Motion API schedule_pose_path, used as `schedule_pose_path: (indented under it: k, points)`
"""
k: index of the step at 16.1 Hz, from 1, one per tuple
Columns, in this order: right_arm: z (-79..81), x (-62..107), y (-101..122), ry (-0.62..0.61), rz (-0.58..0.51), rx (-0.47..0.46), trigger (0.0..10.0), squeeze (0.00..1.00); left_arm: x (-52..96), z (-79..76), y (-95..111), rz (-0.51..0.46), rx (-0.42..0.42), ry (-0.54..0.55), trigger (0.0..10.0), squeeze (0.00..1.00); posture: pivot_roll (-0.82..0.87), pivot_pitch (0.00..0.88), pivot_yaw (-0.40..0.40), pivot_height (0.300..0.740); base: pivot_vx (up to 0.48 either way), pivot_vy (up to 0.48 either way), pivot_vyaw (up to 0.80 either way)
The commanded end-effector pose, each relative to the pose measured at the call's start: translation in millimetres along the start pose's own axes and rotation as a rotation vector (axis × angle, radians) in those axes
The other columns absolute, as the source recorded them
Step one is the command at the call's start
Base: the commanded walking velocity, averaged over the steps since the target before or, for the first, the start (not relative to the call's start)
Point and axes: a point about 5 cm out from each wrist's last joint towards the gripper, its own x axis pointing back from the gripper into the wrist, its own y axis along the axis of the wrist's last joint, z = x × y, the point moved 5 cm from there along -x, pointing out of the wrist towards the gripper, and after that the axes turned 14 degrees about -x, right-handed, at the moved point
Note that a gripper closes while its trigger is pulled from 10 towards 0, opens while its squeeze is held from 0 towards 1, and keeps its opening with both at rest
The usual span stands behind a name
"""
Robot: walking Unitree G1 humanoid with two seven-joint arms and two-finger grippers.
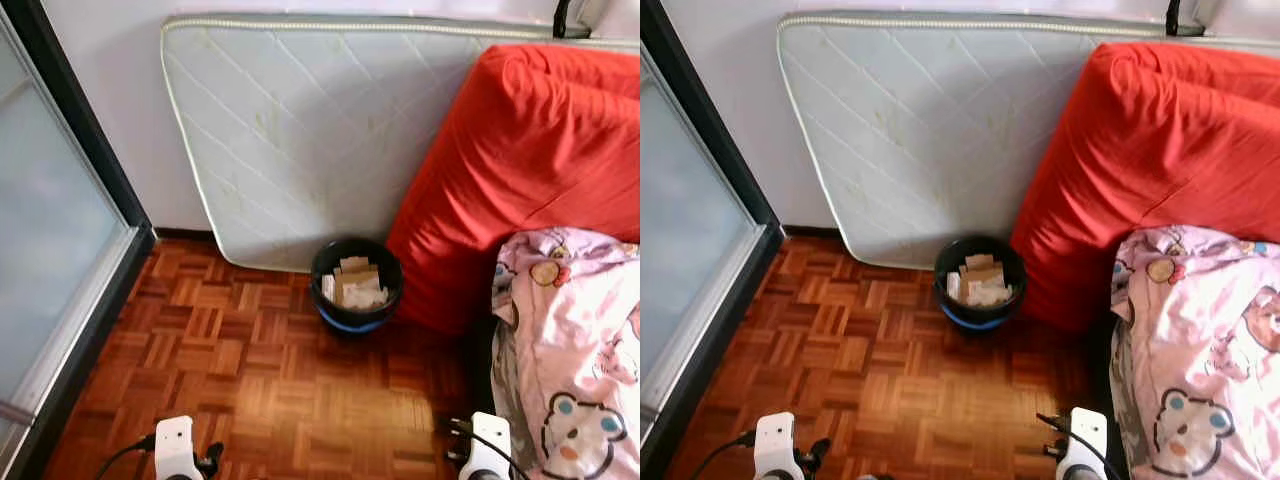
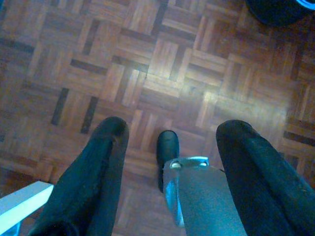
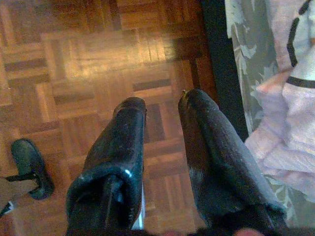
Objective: Clean up the room
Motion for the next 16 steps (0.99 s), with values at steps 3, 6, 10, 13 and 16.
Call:
schedule_pose_path:
  k: [3,6,10,13,16]
  points:
    - [-11.9,2.1,-10.0,-0.025,0.036,-0.011,10.0,0.0,3.2,-1.8,-12.6,0.042,-0.02,-0.013,10.0,0.0,0.07,0.118,-0.029,0.74,-0.269,0.0,0.0]
    - [-12.9,2.3,-11.6,-0.023,0.043,-0.028,10.0,0.0,3.4,-2.4,-13.3,0.043,-0.024,-0.015,10.0,0.0,0.07,0.111,-0.03,0.74,-0.271,0.0,-0.21]
    - [-13.2,2.3,-10.9,-0.026,0.04,-0.013,10.0,0.0,3.5,-2.6,-13.5,0.044,-0.027,-0.017,10.0,0.0,0.07,0.11,-0.03,0.74,-0.273,0.0,-0.19]
    - [-9.0,1.8,-8.8,-0.02,0.03,-0.012,10.0,0.0,3.5,-2.2,-13.4,0.043,-0.027,-0.016,10.0,0.0,0.07,0.11,-0.03,0.74,-0.273,0.0,0.0]
    - [-7.5,1.5,-7.6,-0.018,0.024,-0.015,10.0,0.0,3.2,-1.6,-12.5,0.041,-0.028,-0.014,10.0,0.0,0.07,0.114,-0.028,0.74,-0.274,0.0,0.0]
